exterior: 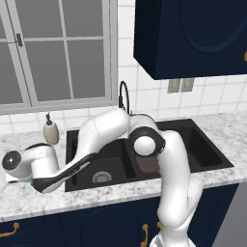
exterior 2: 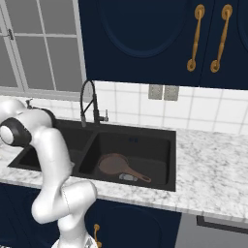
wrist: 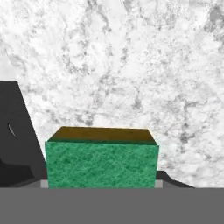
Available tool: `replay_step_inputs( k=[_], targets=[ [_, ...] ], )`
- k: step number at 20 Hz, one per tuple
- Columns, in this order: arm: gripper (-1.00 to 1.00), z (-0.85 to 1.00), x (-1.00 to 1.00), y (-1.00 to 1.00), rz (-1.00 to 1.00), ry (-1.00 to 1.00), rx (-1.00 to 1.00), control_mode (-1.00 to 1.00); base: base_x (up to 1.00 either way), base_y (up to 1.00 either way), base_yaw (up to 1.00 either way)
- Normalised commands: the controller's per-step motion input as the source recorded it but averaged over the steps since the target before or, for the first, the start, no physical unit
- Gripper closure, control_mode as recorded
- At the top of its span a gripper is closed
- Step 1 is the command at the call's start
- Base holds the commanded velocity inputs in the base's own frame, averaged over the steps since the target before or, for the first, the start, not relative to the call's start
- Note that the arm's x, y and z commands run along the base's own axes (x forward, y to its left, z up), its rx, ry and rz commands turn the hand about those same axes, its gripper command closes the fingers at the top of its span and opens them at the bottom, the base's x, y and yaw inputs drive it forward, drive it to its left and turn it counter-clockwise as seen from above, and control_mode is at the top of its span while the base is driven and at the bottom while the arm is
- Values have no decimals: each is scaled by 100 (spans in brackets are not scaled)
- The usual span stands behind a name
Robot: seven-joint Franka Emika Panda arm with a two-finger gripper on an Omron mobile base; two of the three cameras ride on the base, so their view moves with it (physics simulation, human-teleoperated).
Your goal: Pick the pan and sponge and place them into the sink. Then turn on the water.
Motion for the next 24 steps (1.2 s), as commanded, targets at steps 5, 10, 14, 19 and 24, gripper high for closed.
replay_step_inputs(
  k=[5, 10, 14, 19, 24],
  targets=[
    [100, 99, -52, -94, -15, 0, 15, -100, 0, 0, 0],
    [100, 75, -45, -100, -22, -20, 18, -100, 0, 0, 0],
    [100, 52, -19, -100, -30, -17, 21, -100, 0, 0, 0],
    [100, 17, -21, -100, -23, -6, 62, -100, 0, 0, 0],
    [100, 24, -21, -100, -23, 0, 74, -100, 0, 0, 0]
  ],
)
